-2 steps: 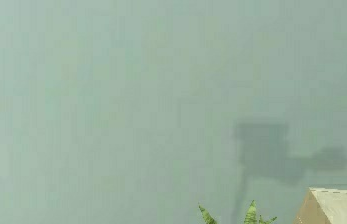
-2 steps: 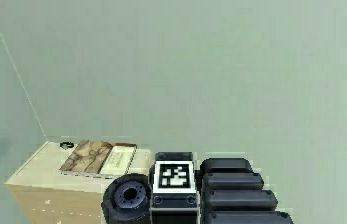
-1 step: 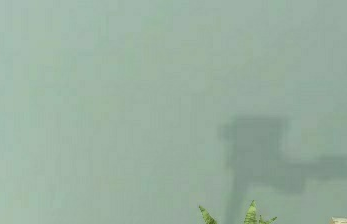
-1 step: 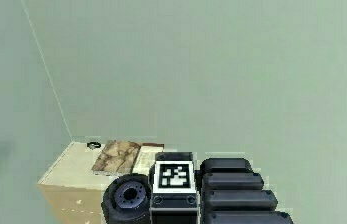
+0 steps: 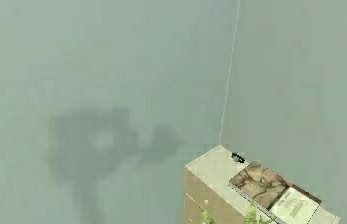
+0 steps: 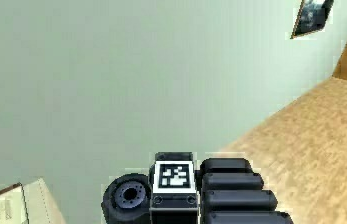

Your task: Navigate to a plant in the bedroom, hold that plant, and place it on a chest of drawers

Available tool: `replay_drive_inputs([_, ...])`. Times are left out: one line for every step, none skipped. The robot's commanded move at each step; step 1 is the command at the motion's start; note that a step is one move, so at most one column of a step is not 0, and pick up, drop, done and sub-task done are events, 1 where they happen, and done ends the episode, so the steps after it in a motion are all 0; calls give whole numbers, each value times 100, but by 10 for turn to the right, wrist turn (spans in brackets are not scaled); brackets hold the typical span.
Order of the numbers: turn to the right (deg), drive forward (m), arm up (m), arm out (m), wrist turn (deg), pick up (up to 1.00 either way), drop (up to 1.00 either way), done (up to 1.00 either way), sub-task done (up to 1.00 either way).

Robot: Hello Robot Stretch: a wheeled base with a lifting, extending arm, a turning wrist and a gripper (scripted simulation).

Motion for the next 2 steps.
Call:
replay_drive_inputs([330,0,0,0,0,0,0,0,0])
replay_drive_inputs([30,0,0,0,0,0,0,0,0])
